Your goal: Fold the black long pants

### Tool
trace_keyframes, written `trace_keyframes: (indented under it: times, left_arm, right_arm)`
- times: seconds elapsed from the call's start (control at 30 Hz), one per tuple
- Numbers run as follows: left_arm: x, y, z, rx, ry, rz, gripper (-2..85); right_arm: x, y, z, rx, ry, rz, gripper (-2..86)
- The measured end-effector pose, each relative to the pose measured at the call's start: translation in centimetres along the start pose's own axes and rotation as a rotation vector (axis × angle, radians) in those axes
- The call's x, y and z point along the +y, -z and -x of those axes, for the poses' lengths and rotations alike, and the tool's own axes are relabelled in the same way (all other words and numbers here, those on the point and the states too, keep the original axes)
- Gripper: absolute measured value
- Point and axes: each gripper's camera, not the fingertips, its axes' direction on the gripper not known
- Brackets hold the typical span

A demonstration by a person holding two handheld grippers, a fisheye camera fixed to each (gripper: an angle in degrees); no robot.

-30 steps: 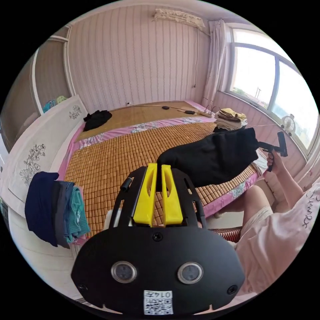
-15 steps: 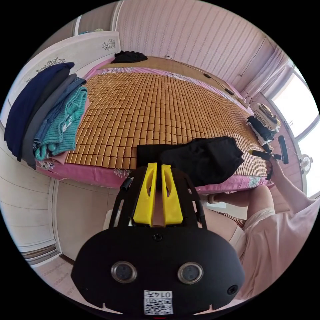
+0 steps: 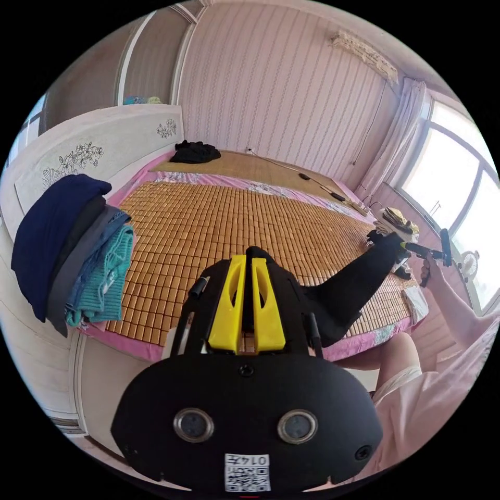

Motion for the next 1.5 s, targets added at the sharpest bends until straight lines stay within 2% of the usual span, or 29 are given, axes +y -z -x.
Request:
trace_keyframes:
  times: [0.1,0.2,0.3,0.37,0.53,0.63,0.7,0.87,0.97,1.1,1.17,1.3,1.37,1.5]
  left_arm:
    - [-3.0,3.2,1.2,0.004,0.008,-0.140,-0.7]
    - [-3.7,5.8,2.9,-0.035,-0.010,-0.200,-0.6]
    - [-1.4,6.2,5.8,-0.109,0.004,-0.163,-0.5]
    - [1.3,4.9,8.2,-0.090,0.066,-0.085,-0.4]
    - [11.7,-2.5,13.4,-0.161,0.291,0.216,-0.6]
    - [15.8,-4.7,15.6,-0.200,0.458,0.326,-0.9]
    - [16.4,-4.5,16.3,-0.216,0.497,0.337,-0.9]
    - [12.6,-2.9,15.8,-0.288,0.347,0.314,-0.6]
    - [9.0,-5.7,14.8,-0.272,0.265,0.329,0.8]
    - [4.8,-13.5,13.4,-0.211,0.259,0.391,8.3]
    - [3.6,-16.9,12.7,-0.205,0.257,0.450,9.8]
    - [3.4,-22.0,10.7,-0.307,0.153,0.569,9.4]
    - [3.5,-22.2,10.2,-0.324,0.125,0.557,9.3]
    - [4.3,-21.8,10.8,-0.292,0.178,0.509,8.6]
  right_arm:
    - [-0.1,8.5,-4.7,0.113,-0.064,-0.204,1.7]
    - [1.6,13.6,-8.6,0.239,-0.116,-0.285,1.9]
    - [5.1,15.5,-12.4,0.342,-0.209,-0.283,2.3]
    - [7.9,14.8,-14.8,0.308,-0.277,-0.223,2.3]
    - [18.0,7.8,-18.5,0.303,-0.486,0.057,3.5]
    - [21.1,4.3,-19.5,0.308,-0.562,0.185,3.9]
    - [20.7,3.6,-19.6,0.334,-0.540,0.226,4.6]
    - [15.0,3.4,-19.2,0.423,-0.408,0.184,5.9]
    - [10.6,-1.3,-18.1,0.311,-0.323,0.209,8.3]
    - [6.5,-12.4,-15.3,0.088,-0.281,0.350,12.3]
    - [5.9,-16.4,-14.0,0.072,-0.283,0.405,11.9]
    - [5.0,-19.1,-12.2,0.275,-0.344,0.359,9.4]
    - [4.7,-19.3,-11.9,0.249,-0.330,0.355,10.0]
    - [5.9,-18.2,-12.4,0.063,-0.386,0.223,8.3]
